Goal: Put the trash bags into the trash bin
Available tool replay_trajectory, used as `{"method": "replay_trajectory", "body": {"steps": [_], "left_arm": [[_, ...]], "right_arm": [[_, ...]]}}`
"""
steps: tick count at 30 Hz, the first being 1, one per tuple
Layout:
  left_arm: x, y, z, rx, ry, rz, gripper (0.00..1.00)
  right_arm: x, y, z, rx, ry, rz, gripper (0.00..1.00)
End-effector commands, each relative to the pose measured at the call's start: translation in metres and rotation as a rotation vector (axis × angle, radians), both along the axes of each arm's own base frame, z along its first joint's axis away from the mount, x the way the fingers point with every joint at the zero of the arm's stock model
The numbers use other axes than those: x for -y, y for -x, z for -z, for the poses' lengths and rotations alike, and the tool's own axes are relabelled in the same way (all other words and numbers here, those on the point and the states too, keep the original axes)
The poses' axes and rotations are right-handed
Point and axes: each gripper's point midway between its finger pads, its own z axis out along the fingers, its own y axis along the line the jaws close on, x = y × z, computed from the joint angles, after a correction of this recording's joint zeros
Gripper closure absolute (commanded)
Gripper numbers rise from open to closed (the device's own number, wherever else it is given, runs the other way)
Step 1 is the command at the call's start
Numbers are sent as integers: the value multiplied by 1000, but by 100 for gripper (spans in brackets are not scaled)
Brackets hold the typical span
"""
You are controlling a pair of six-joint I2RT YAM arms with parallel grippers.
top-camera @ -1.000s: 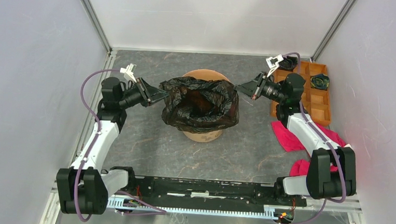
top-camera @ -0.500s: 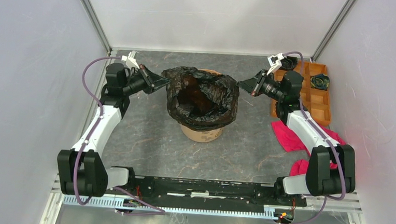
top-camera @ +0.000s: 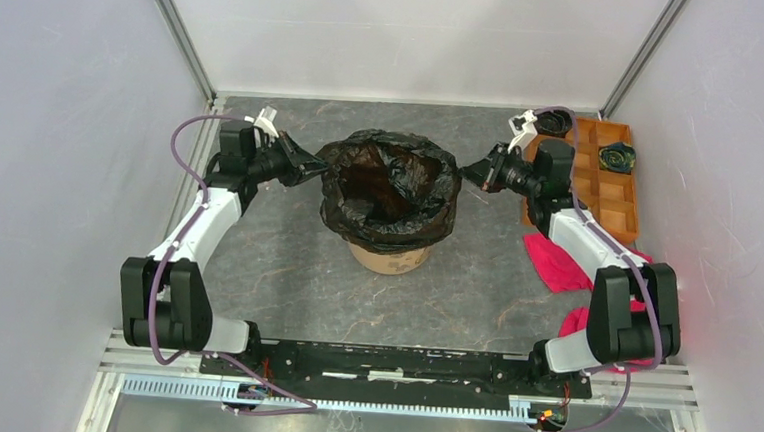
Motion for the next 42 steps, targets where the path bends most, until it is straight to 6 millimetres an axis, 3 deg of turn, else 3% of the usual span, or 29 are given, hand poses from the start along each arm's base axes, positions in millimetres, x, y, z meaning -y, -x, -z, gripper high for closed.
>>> {"method": "replay_trajectory", "body": {"steps": [1, 8, 11, 16, 21, 29, 37, 42], "left_arm": [[-8, 0, 10, 26, -96, 3, 81], [-10, -15, -27, 136, -105, -11, 72], [-6, -28, -38, 154, -64, -28, 73], [7, -46, -28, 108, -60, -23, 85], [5, -49, -6, 51, -113, -48, 89], [-8, -18, 32, -21, -200, -72, 84], [-7, 5, 48, -60, -183, -62, 79], [-6, 19, 62, -89, -172, -53, 81]], "right_arm": [[3, -7, 6, 19, 30, 4, 100], [6, -16, -5, 45, 47, 23, 100], [8, -19, -1, 37, 59, 37, 100], [12, -22, 17, 4, 100, 52, 100], [20, -21, 34, -24, 153, 76, 100], [28, -10, 58, -66, 211, 95, 100], [21, -15, 37, -39, 174, 85, 100], [28, -11, 54, -59, 222, 97, 100]]}}
